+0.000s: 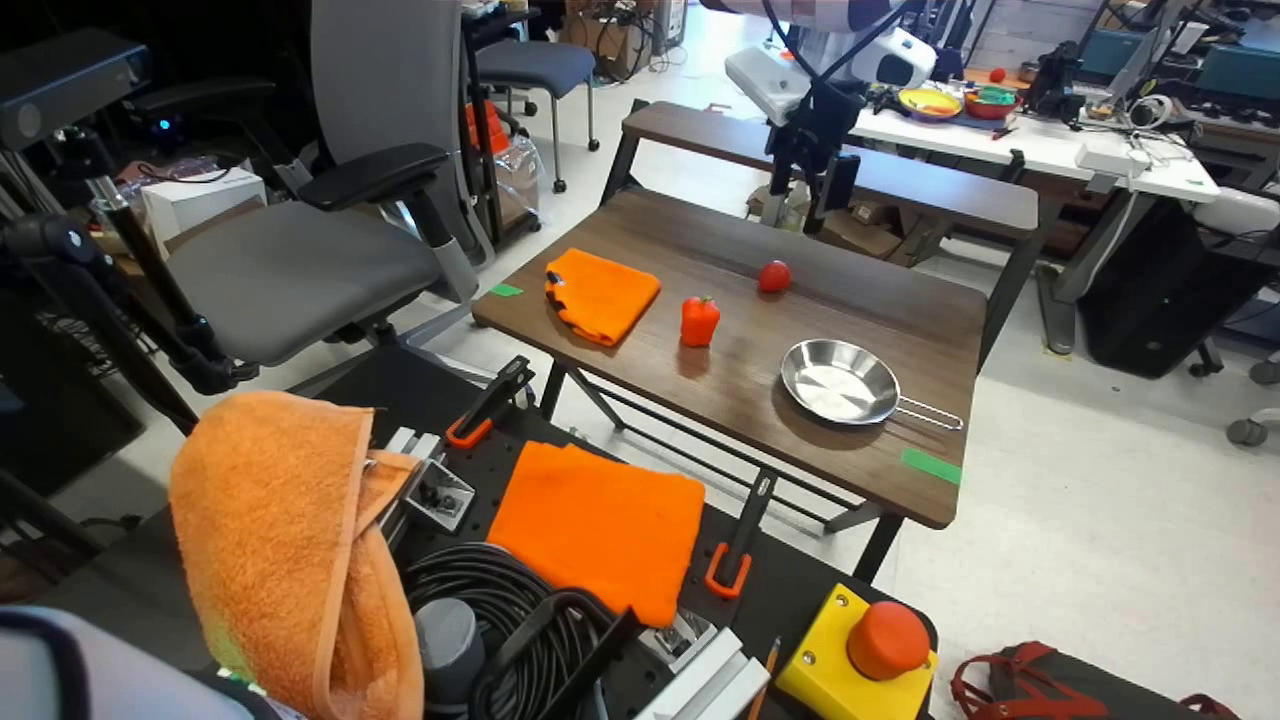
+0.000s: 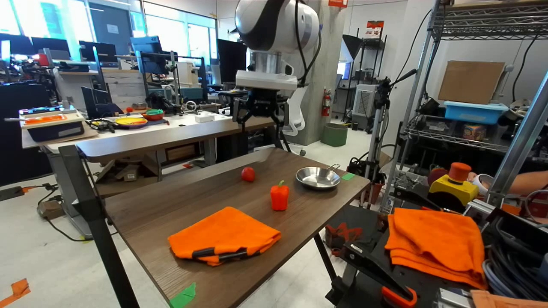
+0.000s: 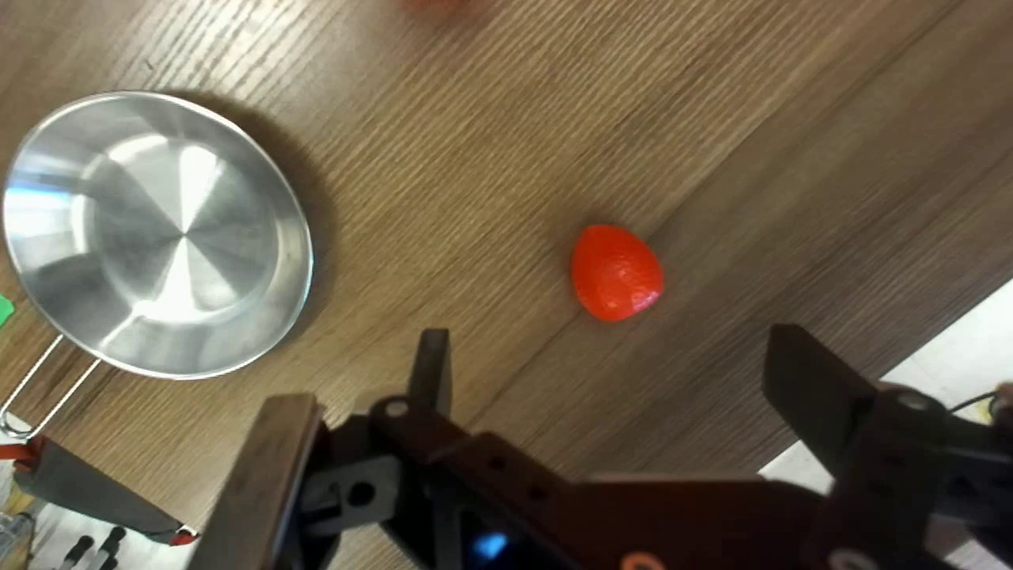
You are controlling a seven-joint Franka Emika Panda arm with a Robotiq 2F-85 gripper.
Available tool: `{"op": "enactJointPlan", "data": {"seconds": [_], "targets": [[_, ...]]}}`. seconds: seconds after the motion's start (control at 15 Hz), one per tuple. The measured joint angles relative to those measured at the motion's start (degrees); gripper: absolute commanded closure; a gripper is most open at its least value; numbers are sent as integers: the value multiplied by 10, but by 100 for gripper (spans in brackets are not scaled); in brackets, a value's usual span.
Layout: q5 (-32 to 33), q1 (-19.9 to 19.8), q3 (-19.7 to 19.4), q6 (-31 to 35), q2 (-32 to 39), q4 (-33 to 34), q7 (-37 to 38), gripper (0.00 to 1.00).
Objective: Put the red thing in the pan
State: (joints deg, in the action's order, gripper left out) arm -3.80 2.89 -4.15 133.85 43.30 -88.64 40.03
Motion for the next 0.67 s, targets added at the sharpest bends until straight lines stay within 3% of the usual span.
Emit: {"op": "enactJointPlan", "data": {"seconds": [0.67], "targets": [[1, 24, -18, -48, 163, 175, 58, 0]]}}
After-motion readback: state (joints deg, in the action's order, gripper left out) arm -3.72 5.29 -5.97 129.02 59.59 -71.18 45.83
